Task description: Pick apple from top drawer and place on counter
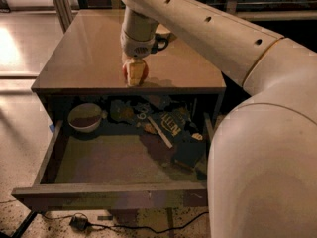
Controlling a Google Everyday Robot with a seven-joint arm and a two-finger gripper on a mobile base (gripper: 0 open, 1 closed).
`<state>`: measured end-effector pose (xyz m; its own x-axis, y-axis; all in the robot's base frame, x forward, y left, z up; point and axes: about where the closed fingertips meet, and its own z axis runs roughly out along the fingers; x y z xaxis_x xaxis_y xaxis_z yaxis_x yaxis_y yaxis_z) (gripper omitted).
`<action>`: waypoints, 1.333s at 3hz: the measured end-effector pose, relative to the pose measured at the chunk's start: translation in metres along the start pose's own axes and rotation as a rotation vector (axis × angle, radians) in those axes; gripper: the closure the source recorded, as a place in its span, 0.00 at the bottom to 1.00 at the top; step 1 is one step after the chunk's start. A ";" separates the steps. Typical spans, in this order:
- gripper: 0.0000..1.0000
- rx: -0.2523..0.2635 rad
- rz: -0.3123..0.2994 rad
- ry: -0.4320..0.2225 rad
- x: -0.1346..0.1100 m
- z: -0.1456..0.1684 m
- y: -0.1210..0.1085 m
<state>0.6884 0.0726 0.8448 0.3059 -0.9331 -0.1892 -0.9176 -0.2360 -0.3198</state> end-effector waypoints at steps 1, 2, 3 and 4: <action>1.00 0.004 -0.009 -0.005 -0.001 0.000 0.001; 1.00 0.093 0.054 -0.018 0.000 -0.009 -0.010; 1.00 0.257 0.169 -0.048 0.000 -0.030 -0.035; 1.00 0.257 0.169 -0.048 0.000 -0.030 -0.035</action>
Offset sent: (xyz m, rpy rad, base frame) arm 0.0326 -0.0140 0.0624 0.2463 -0.2849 -0.3052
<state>0.7134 0.0729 0.8837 0.1717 -0.9379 -0.3015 -0.8640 0.0037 -0.5035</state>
